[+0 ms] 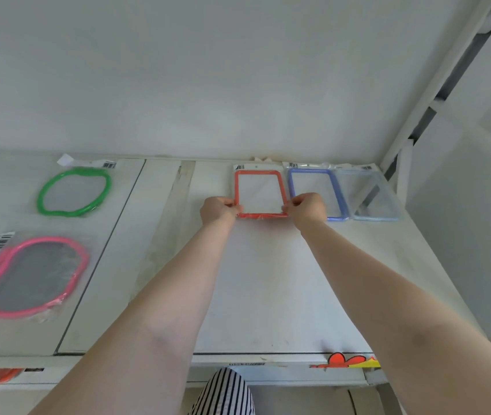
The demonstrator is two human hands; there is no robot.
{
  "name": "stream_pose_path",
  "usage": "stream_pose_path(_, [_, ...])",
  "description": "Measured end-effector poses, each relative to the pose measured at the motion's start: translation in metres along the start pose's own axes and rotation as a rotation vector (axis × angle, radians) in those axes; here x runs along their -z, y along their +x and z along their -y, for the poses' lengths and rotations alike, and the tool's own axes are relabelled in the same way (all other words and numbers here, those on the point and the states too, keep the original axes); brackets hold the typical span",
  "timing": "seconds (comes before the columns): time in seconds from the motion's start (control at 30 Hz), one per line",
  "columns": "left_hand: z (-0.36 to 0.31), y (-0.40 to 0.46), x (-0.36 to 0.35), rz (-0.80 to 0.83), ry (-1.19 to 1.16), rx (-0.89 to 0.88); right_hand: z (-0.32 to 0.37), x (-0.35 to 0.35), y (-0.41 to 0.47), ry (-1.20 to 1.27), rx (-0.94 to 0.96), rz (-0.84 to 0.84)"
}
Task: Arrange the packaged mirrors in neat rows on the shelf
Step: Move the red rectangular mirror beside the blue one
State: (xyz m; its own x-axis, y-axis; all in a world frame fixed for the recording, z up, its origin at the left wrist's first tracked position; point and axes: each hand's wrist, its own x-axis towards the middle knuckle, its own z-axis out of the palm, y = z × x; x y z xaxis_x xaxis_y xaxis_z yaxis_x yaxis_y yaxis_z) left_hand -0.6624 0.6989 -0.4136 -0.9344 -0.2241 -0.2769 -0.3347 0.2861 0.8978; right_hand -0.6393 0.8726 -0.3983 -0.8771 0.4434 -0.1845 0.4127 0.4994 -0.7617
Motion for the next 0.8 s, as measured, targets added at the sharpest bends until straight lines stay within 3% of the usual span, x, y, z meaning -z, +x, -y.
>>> stream_pose_path(0.2, [0.006,-0.004,0.0,-0.028,0.093,-0.071,-0.004,-0.004,-0.001,-0.132,0.065,-0.08])
stream_pose_path(0.4, [0.008,-0.012,0.004,0.085,0.199,-0.244,-0.018,-0.011,-0.008,-0.306,0.092,-0.13])
stream_pose_path(0.8, [0.014,-0.005,-0.008,0.044,0.233,-0.279,-0.026,-0.015,0.0,-0.283,0.098,-0.145])
